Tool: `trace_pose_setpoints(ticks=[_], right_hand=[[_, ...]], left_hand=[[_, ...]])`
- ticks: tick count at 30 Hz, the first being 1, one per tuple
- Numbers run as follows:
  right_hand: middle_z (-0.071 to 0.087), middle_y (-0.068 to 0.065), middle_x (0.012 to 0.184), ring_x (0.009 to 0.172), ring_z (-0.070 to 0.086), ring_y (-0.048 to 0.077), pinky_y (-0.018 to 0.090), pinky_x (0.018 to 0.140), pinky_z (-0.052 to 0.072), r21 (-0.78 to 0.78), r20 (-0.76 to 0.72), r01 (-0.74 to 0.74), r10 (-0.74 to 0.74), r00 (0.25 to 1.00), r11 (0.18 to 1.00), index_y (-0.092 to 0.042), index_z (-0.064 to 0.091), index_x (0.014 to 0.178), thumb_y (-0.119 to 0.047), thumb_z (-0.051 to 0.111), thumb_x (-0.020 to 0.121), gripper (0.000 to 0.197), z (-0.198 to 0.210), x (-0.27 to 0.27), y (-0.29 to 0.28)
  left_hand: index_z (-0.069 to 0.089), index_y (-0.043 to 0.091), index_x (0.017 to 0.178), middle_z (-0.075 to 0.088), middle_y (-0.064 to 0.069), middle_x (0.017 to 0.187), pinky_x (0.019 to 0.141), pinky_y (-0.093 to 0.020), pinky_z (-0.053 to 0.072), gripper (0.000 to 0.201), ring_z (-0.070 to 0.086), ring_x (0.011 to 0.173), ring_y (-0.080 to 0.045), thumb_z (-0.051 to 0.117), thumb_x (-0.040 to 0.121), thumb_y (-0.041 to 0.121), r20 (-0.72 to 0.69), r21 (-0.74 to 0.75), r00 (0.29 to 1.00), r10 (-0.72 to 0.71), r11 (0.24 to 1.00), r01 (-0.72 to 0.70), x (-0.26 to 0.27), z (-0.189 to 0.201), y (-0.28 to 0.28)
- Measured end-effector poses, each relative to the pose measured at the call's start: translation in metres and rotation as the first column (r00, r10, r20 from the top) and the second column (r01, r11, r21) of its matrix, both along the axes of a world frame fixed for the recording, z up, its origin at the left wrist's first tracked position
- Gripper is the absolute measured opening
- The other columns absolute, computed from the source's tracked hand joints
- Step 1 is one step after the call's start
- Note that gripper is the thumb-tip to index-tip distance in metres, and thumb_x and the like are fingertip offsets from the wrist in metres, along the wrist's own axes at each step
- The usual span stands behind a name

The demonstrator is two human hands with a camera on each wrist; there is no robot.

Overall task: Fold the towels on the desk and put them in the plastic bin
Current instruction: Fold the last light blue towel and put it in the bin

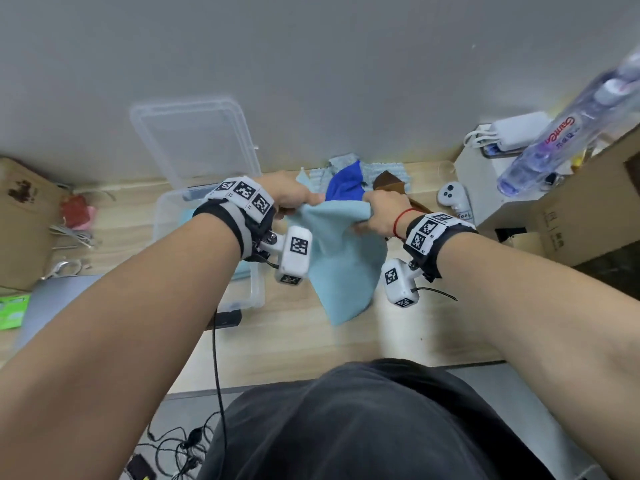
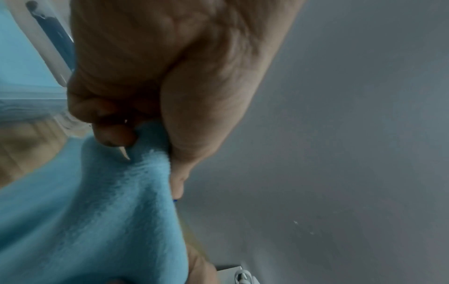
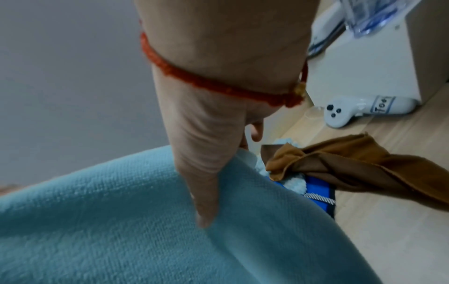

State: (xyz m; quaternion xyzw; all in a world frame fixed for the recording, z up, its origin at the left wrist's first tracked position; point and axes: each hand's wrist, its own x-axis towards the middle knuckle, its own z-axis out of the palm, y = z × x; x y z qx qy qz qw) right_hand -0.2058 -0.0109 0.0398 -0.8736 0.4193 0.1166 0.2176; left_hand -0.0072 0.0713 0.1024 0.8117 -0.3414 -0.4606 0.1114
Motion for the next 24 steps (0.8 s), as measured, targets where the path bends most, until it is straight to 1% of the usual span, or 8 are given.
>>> trace_pose_setpoints(ticks=[3,4,7,9,13,17,20,24], right_hand=[[0.064,0.001,0.094,0.091,0.06,0.029,0.041,0.085,0.047,0.011,0.005,-0.033,0.033,0.999,0.999,-0.023,0.061,0.097,-0.059,0.075,0.068,0.048,0.019,-0.011,0.017],[0.064,0.0,0.09,0.088,0.059,0.028,0.039,0.082,0.046,0.02,-0.017,-0.047,0.047,0.999,0.999,-0.023,0.06,0.093,-0.06,0.076,0.067,0.048,0.022,-0.015,0.022],[0.058,-0.003,0.08,0.08,0.057,0.025,0.035,0.071,0.046,0.066,-0.093,-0.036,0.042,0.995,0.997,-0.023,0.054,0.084,-0.064,0.077,0.064,0.052,0.029,-0.031,0.056],[0.054,-0.003,0.075,0.074,0.054,0.023,0.032,0.062,0.042,0.111,-0.098,-0.005,0.016,0.995,0.994,-0.02,0.049,0.078,-0.061,0.079,0.066,0.052,0.026,-0.043,0.078],[0.054,-0.005,0.073,0.07,0.053,0.019,0.03,0.061,0.04,0.123,-0.012,0.125,-0.125,0.992,0.985,-0.016,0.057,0.081,-0.056,0.077,0.072,0.046,0.016,-0.065,0.114],[0.057,0.001,0.068,0.065,0.053,0.02,0.031,0.06,0.042,0.168,0.136,0.212,-0.235,0.962,0.963,-0.015,0.068,0.078,-0.049,0.078,0.075,0.036,0.007,-0.087,0.119],[0.053,0.005,0.065,0.06,0.046,0.018,0.029,0.055,0.035,0.171,0.21,0.307,-0.34,0.917,0.936,-0.018,0.065,0.069,-0.048,0.074,0.08,0.033,0.014,-0.094,0.12],[0.061,0.021,0.071,0.063,0.06,0.034,0.039,0.062,0.051,0.144,0.369,0.428,-0.45,0.814,0.892,-0.002,0.066,0.08,-0.043,0.065,0.09,0.042,0.024,-0.094,0.112]], left_hand=[[0.062,-0.002,0.103,0.065,-0.013,0.098,0.085,-0.035,0.051,0.055,0.061,0.092,-0.026,0.065,0.084,0.05,0.166,-0.232,0.985,0.052,0.973,-0.013,0.002,0.014,0.015],[0.065,0.0,0.104,0.066,-0.015,0.101,0.083,-0.032,0.049,0.048,0.063,0.094,-0.029,0.059,0.09,0.045,0.222,-0.332,0.973,0.065,0.943,0.013,0.001,0.022,0.02],[0.068,0.006,0.096,0.067,-0.016,0.098,0.074,-0.029,0.039,0.042,0.059,0.092,-0.032,0.047,0.098,0.042,0.325,-0.525,0.939,0.109,0.847,0.083,-0.003,0.039,0.042],[0.066,0.013,0.085,0.067,-0.016,0.097,0.084,-0.035,0.041,0.043,0.056,0.102,-0.035,0.044,0.097,0.047,0.359,-0.573,0.919,0.163,0.816,0.079,0.0,0.038,0.052],[0.047,0.02,0.056,0.061,-0.014,0.078,0.09,-0.046,0.046,0.05,0.057,0.098,-0.039,0.042,0.092,0.055,0.286,-0.645,0.938,0.194,0.763,0.039,0.004,0.025,0.072],[0.044,0.019,0.058,0.05,-0.002,0.062,0.071,-0.035,0.043,0.048,0.051,0.069,-0.029,0.045,0.096,0.047,0.07,-0.706,0.971,0.227,0.699,-0.112,0.007,0.017,0.086],[0.043,0.019,0.058,0.041,0.003,0.059,0.068,-0.032,0.035,0.047,0.041,0.066,-0.022,0.044,0.097,0.045,0.027,-0.707,0.969,0.246,0.689,-0.156,0.011,0.018,0.095],[0.041,0.02,0.057,0.039,0.003,0.057,0.064,-0.031,0.034,0.045,0.038,0.061,-0.02,0.051,0.095,0.043,0.031,-0.73,0.97,0.241,0.668,-0.143,0.021,0.023,0.099]])
